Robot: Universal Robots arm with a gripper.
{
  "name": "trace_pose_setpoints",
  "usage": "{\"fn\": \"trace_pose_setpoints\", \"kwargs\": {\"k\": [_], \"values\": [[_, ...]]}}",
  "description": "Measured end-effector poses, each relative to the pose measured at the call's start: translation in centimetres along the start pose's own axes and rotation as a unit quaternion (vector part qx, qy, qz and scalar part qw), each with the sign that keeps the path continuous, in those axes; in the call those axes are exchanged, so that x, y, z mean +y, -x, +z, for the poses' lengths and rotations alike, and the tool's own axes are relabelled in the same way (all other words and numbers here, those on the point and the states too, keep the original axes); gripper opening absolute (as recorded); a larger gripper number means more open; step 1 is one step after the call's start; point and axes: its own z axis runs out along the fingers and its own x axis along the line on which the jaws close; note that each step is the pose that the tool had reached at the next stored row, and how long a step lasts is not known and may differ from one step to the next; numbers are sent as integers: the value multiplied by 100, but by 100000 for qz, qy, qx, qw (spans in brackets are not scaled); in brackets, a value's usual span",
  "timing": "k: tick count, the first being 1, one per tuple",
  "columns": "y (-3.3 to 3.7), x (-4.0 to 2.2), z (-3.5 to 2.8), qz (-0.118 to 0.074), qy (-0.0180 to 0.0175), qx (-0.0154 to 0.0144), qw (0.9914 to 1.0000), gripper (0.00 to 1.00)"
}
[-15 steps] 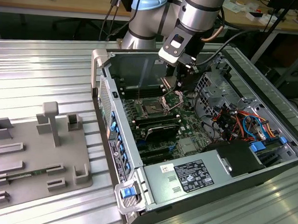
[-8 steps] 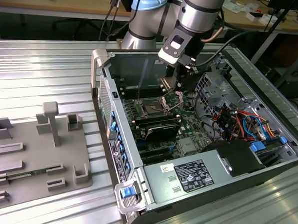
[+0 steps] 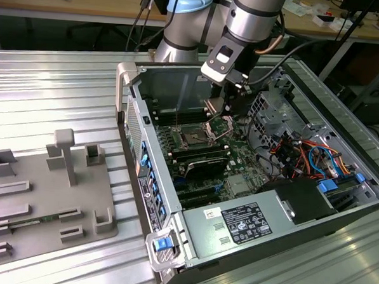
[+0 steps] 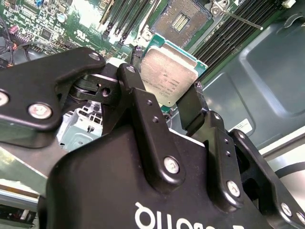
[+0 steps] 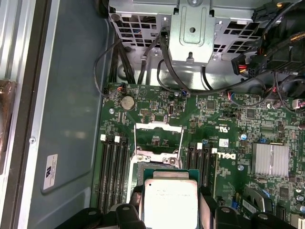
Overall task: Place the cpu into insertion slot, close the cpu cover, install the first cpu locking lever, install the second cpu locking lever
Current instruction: 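Place the cpu into insertion slot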
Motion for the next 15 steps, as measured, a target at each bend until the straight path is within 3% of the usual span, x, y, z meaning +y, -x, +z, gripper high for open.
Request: {"fn": "trace_pose_setpoints", "kwargs": {"k": [4,15], "values": [[1,-5,55,-1,-64,6,100000,55],[1,-6,69,3,-163,18,100000,55]]}}
